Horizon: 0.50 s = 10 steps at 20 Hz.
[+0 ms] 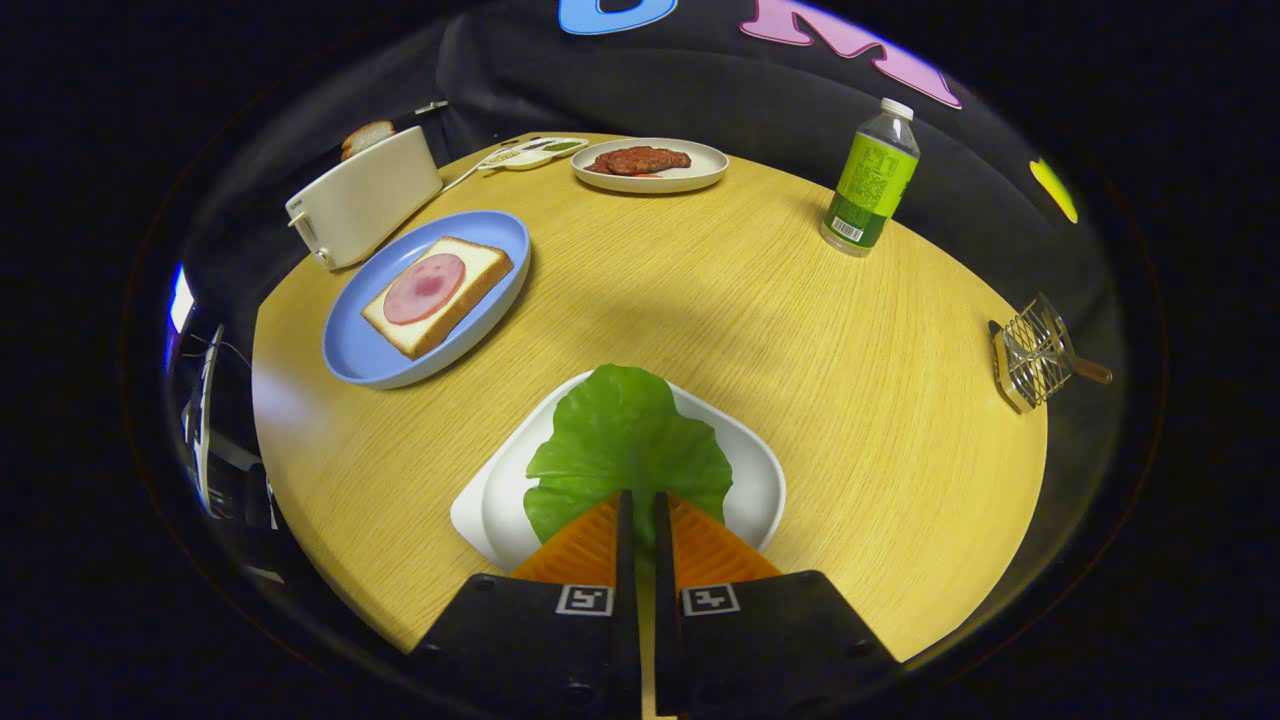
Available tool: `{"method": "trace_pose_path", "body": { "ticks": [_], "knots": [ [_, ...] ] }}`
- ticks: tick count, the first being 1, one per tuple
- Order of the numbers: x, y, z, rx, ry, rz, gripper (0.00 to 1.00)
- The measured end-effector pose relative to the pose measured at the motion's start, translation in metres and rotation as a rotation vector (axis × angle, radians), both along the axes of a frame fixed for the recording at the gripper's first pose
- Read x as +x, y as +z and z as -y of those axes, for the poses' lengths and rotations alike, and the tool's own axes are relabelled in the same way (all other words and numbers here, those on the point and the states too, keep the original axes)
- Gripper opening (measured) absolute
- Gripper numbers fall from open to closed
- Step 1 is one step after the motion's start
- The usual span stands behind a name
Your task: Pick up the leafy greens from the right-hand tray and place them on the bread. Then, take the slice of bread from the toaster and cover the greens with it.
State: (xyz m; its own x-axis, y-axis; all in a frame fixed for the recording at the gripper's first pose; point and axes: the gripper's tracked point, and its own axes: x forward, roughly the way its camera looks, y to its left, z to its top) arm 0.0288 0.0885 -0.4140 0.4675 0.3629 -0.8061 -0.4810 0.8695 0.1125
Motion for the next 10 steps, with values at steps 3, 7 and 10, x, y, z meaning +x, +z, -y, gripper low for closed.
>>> {"method": "trace_pose_path", "body": {
  "ticks": [3,7,10],
  "knots": [
    [0.001,0.004,0.001,-0.010,-0.012,-0.005,0.07],
    [0.001,0.036,0.000,0.060,-0.076,0.003,0.06],
    [0.002,0.069,-0.005,0.079,-0.087,0.036,0.06]
  ]
}}
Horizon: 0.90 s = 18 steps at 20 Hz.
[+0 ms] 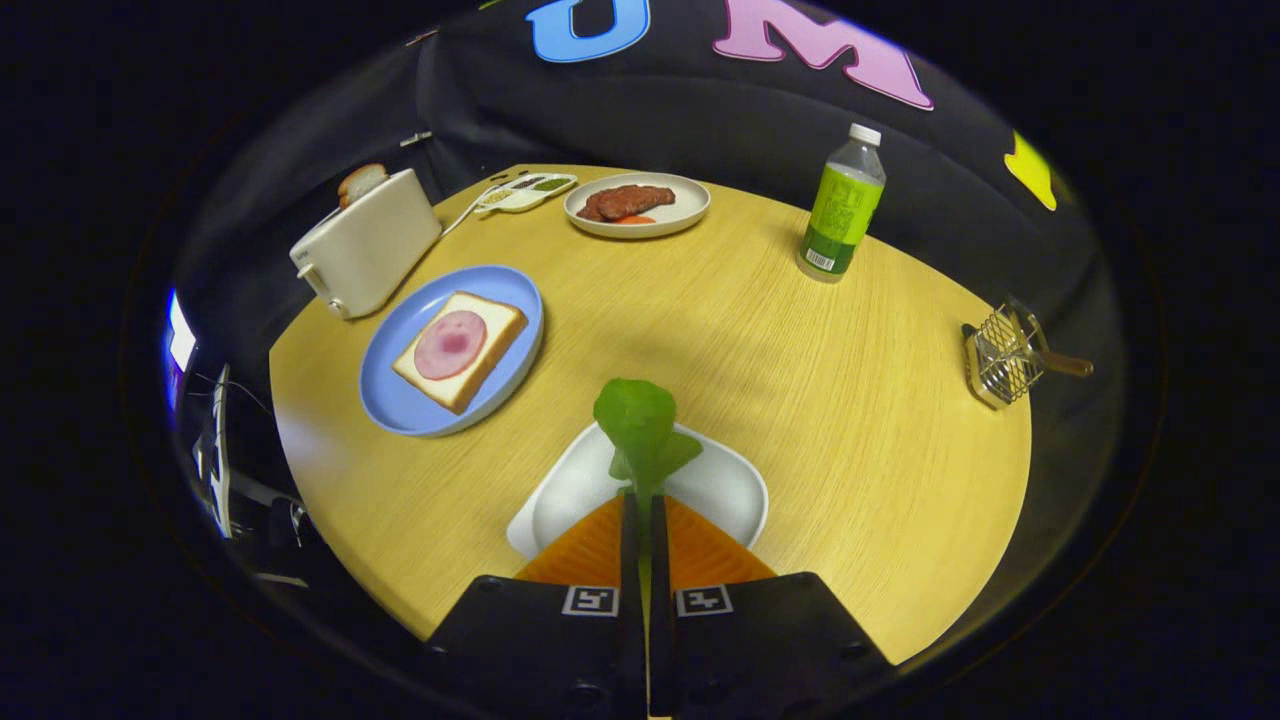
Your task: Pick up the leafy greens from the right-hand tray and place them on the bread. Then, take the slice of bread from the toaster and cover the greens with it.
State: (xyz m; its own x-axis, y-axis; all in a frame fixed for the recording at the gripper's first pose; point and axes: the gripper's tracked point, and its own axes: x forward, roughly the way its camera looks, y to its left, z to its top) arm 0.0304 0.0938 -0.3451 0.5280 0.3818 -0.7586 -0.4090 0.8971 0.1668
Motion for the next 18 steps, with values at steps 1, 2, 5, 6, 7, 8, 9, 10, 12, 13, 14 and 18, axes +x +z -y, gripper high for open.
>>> {"method": "trace_pose_path", "body": {
  "ticks": [1,2,5,6,7,8,9,10,12,13,14,18],
  "knots": [
    [0.001,0.013,-0.007,0.014,-0.003,0.018,0.06],
    [0.001,0.025,-0.015,0.029,-0.006,0.033,0.06],
    [0.003,0.059,-0.050,0.076,-0.005,0.057,0.06],
    [0.004,0.068,-0.065,0.098,-0.003,0.058,0.06],
    [0.006,0.074,-0.080,0.120,0.002,0.052,0.06],
    [0.008,0.080,-0.095,0.135,0.008,0.046,0.06],
    [0.011,0.085,-0.109,0.146,0.014,0.044,0.06],
    [0.015,0.089,-0.123,0.156,0.023,0.043,0.06],
    [0.023,0.093,-0.146,0.166,0.038,0.039,0.06],
    [0.026,0.093,-0.157,0.171,0.044,0.034,0.06],
    [0.029,0.093,-0.168,0.179,0.049,0.024,0.06],
    [0.040,0.077,-0.198,0.178,0.062,-0.013,0.06]
  ]
}}
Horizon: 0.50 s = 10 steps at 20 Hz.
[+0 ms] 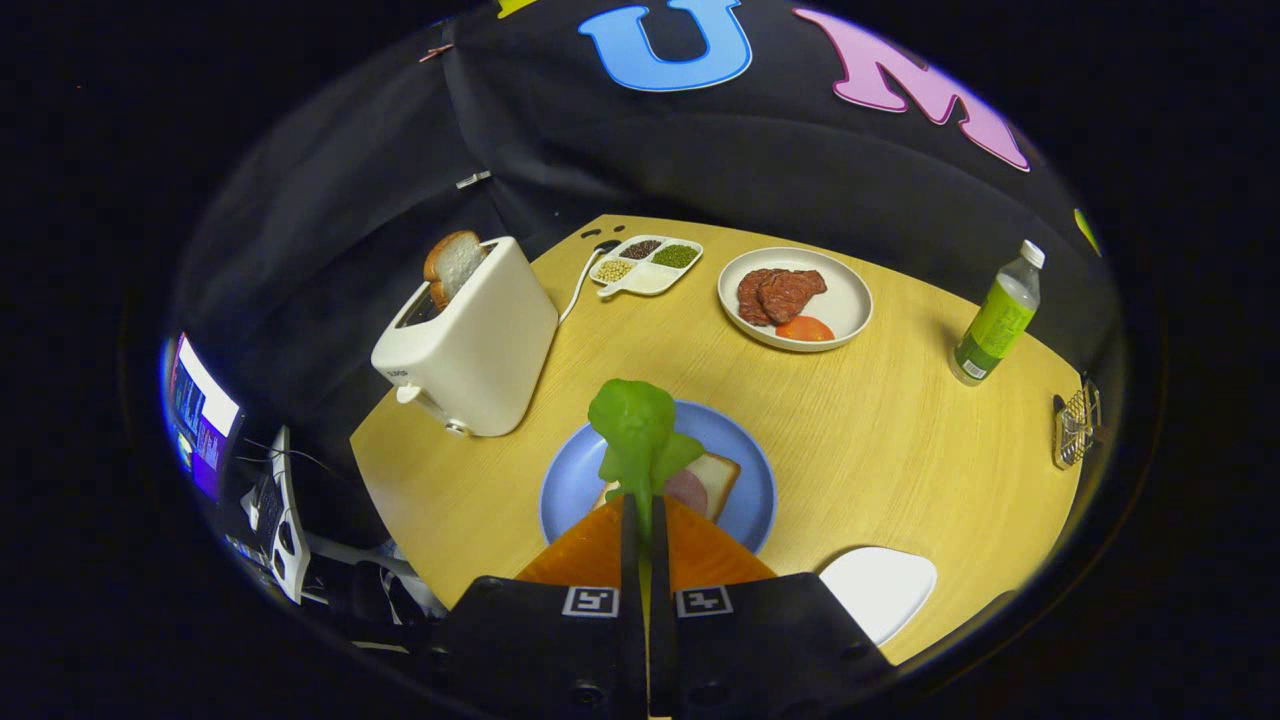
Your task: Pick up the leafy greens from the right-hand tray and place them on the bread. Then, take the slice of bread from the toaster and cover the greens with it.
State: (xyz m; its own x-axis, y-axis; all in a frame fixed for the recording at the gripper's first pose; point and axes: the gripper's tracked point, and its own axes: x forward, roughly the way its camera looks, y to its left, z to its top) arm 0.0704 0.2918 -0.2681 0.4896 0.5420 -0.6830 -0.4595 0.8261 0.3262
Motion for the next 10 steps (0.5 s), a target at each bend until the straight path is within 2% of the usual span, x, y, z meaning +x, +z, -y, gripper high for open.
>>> {"method": "trace_pose_path", "body": {
  "ticks": [7,8,10],
  "knots": [
    [0.018,-0.028,-0.018,-0.004,-0.018,-0.058,0.07],
    [0.019,-0.032,-0.020,-0.005,-0.022,-0.061,0.16],
    [0.023,-0.036,-0.019,-0.008,-0.032,-0.069,0.40]
  ]
}}
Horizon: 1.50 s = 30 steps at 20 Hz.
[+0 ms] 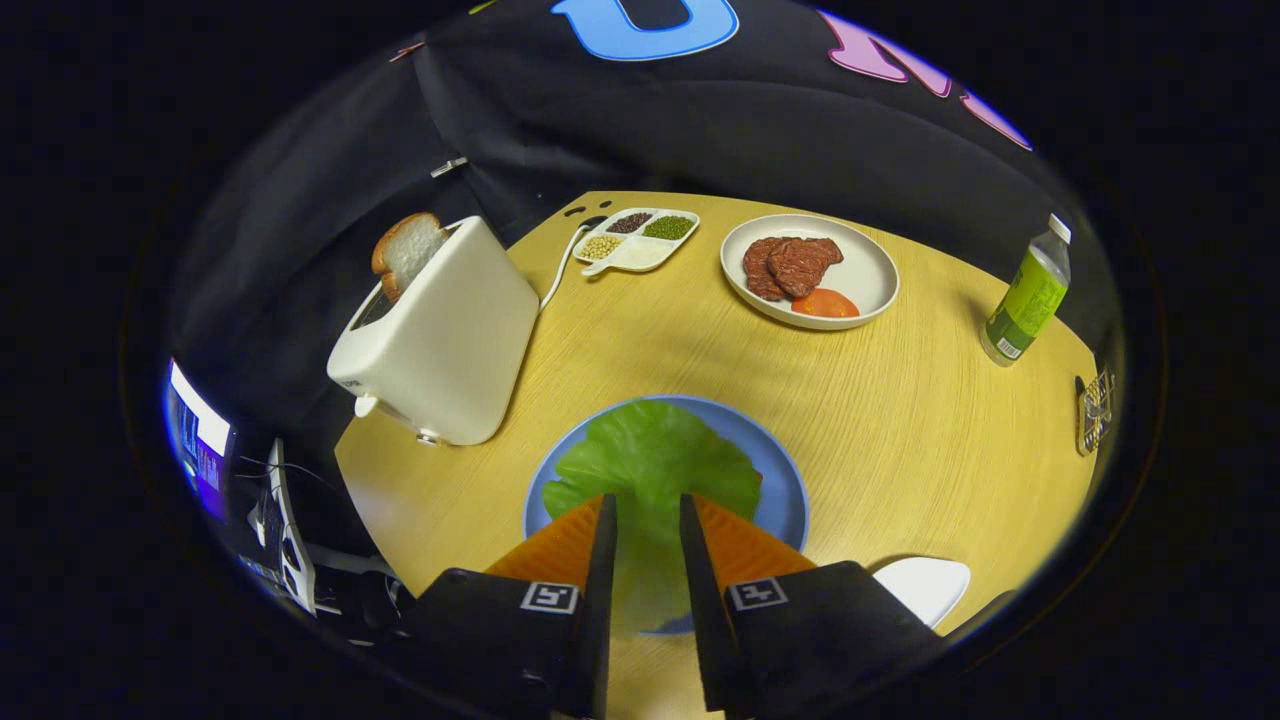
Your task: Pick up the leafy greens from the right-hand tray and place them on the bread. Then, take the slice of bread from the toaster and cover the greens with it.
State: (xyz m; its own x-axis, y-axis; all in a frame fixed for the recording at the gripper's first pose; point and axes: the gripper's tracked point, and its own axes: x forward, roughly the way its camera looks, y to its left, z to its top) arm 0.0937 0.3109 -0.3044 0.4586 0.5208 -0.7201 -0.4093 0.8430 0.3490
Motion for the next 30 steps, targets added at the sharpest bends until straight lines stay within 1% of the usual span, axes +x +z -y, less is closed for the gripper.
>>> {"method": "trace_pose_path", "body": {
  "ticks": [4,6,8,11,14,16,19,22,23,26,27,30],
  "knots": [
    [0.004,0.001,0.006,-0.011,-0.026,0.010,0.51],
    [0.006,0.007,0.009,-0.010,-0.038,0.024,0.53],
    [0.008,0.019,0.012,-0.009,-0.056,0.052,0.53],
    [0.010,0.055,0.011,0.010,-0.077,0.127,0.54],
    [0.015,0.106,-0.004,0.050,-0.078,0.228,0.55],
    [0.018,0.144,-0.022,0.078,-0.064,0.302,0.55],
    [0.024,0.194,-0.061,0.106,-0.015,0.394,0.55],
    [0.034,0.225,-0.110,0.120,0.036,0.447,0.59],
    [0.038,0.229,-0.127,0.115,0.049,0.453,0.60],
    [0.048,0.222,-0.179,0.111,0.089,0.440,0.75],
    [0.052,0.215,-0.193,0.101,0.102,0.423,0.76],
    [0.067,0.189,-0.228,0.063,0.106,0.379,0.77]
  ]
}}
